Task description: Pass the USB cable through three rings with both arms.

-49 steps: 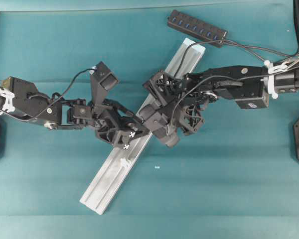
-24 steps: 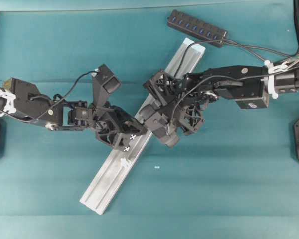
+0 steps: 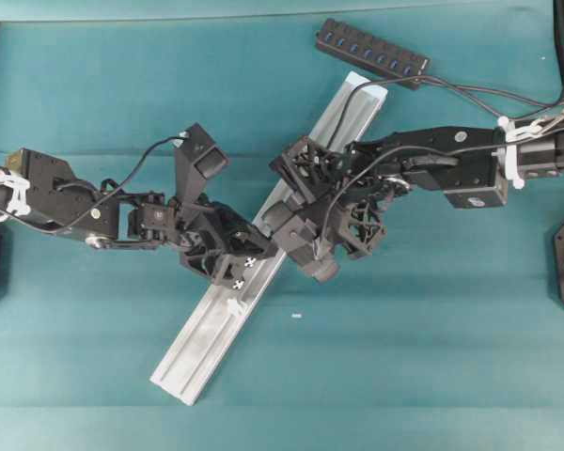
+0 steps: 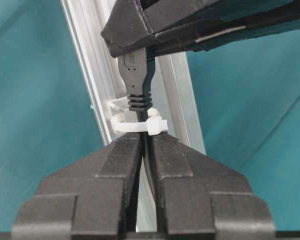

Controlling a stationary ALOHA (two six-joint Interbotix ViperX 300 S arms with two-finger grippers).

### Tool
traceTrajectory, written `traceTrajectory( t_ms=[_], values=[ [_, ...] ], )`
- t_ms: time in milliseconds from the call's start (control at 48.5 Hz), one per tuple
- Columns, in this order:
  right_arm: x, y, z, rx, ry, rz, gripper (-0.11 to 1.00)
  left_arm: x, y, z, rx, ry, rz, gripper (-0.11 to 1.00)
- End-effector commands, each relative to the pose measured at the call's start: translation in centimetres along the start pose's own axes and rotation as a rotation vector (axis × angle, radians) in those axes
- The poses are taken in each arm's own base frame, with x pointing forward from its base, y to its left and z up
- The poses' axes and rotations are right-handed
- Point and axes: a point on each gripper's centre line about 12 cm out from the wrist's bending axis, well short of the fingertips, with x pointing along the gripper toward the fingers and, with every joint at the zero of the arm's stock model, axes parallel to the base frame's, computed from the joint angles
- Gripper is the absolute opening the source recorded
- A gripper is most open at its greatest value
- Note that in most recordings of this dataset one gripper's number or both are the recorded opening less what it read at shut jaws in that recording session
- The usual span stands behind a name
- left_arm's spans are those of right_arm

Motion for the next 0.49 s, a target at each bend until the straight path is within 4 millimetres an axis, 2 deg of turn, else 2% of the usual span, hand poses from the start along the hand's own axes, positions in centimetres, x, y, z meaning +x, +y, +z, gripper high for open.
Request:
traceTrajectory(
  t_ms=[0, 62, 124, 206, 309, 371, 412, 474],
  values=[
    [-0.3, 0.0, 0.4, 0.008, -0.007, 0.0, 0.09, 0.0, -0.6, 0.6, 0.004, -0.016, -0.019, 0.14],
    [-0.3, 0.1, 0.3, 0.013, -0.003, 0.008, 0.09, -0.1, -0.6, 0.5, 0.004, -0.013, -0.018, 0.14],
    [-0.3, 0.2, 0.2, 0.03, 0.003, 0.017, 0.16, -0.1, -0.6, 0.4, 0.004, -0.011, -0.018, 0.14],
    [-0.4, 0.1, 0.2, 0.071, 0.007, 0.023, 0.36, -0.2, -0.6, 0.1, 0.004, -0.003, -0.016, 0.12],
    [-0.5, 0.0, 0.1, 0.134, 0.006, 0.015, 0.67, -0.3, -0.7, -0.3, 0.009, 0.005, -0.019, 0.12],
    [-0.6, 0.0, 0.0, 0.163, 0.007, 0.012, 0.82, -0.4, -0.7, -0.6, 0.011, 0.013, -0.017, 0.12],
    [-0.7, -0.2, 0.0, 0.181, 0.006, 0.007, 0.89, -0.4, -0.6, -0.8, 0.011, 0.018, -0.016, 0.12],
    [-1.0, -0.3, 0.1, 0.193, 0.004, 0.001, 0.9, -0.5, -0.7, -1.1, 0.011, 0.024, -0.016, 0.12]
  ],
)
